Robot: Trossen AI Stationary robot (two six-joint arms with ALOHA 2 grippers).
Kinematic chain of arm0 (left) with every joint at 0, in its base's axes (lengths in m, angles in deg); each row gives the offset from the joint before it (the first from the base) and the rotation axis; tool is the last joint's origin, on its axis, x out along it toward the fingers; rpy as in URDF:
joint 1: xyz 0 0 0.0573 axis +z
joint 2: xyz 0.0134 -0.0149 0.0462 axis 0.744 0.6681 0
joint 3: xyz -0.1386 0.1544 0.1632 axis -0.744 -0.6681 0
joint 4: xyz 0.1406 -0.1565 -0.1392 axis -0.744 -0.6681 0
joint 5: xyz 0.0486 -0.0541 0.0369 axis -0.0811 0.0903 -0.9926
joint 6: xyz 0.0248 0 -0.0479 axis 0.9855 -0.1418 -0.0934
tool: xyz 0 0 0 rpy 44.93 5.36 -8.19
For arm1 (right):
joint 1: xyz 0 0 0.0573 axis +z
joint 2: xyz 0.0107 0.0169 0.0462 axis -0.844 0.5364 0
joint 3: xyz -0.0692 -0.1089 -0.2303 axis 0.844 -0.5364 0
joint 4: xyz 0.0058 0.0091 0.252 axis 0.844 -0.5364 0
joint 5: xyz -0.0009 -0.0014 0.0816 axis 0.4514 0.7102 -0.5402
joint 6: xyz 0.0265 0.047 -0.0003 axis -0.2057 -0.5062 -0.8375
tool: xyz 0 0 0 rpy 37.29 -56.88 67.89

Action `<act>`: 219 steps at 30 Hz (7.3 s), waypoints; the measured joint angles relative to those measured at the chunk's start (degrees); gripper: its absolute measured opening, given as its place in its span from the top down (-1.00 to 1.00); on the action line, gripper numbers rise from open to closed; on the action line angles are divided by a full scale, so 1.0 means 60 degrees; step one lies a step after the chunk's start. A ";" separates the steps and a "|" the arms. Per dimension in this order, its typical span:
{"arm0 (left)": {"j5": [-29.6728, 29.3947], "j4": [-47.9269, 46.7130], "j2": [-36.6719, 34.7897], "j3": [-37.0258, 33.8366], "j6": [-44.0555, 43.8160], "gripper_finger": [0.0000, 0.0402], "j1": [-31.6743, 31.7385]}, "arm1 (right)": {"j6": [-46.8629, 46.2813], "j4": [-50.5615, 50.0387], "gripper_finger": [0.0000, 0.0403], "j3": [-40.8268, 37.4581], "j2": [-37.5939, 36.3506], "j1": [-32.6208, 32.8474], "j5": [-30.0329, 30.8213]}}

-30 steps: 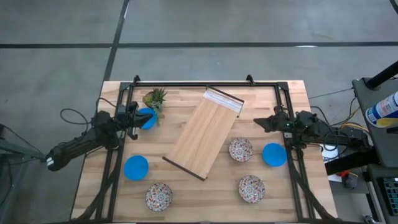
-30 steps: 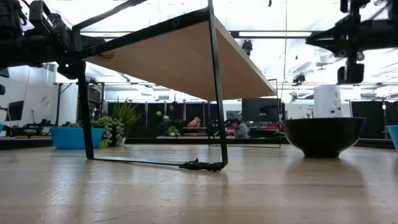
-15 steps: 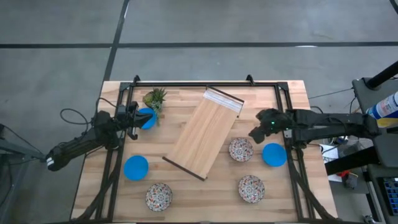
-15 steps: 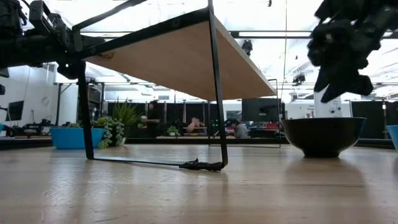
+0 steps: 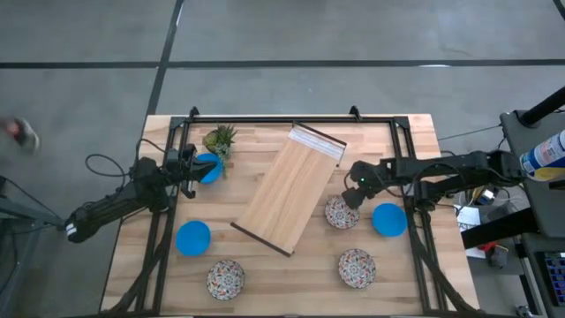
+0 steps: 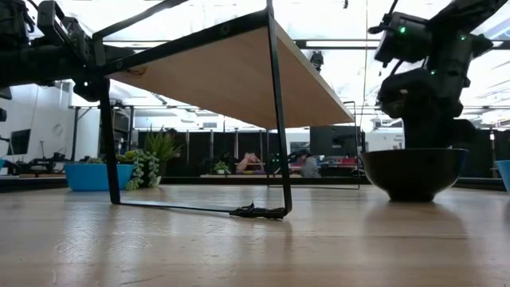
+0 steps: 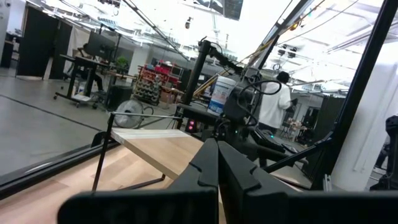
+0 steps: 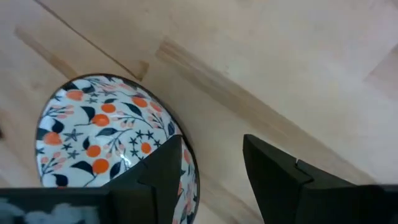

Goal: Pick & Place Mini bowls
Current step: Put the top white patterned bowl on the shelf, then stack the right white patterned bowl on the white patterned bowl on the shelf

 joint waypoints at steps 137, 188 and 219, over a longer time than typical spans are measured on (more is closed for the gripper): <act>0.0000 -0.0072 0.0000 0.0000 0.0000 1.00 0.0003 | 0.5760 -0.6379 0.33 0.8922 0.5001 0.5241 0.0193; -0.0001 -0.0071 0.0000 0.0000 0.0000 1.00 0.0004 | 0.2828 -0.2300 0.94 0.4218 0.4780 0.5808 -0.2288; 0.0000 -0.0083 0.0000 0.0000 0.0000 1.00 0.0001 | 0.0454 -0.6086 0.96 0.7267 0.2164 0.4261 -0.2605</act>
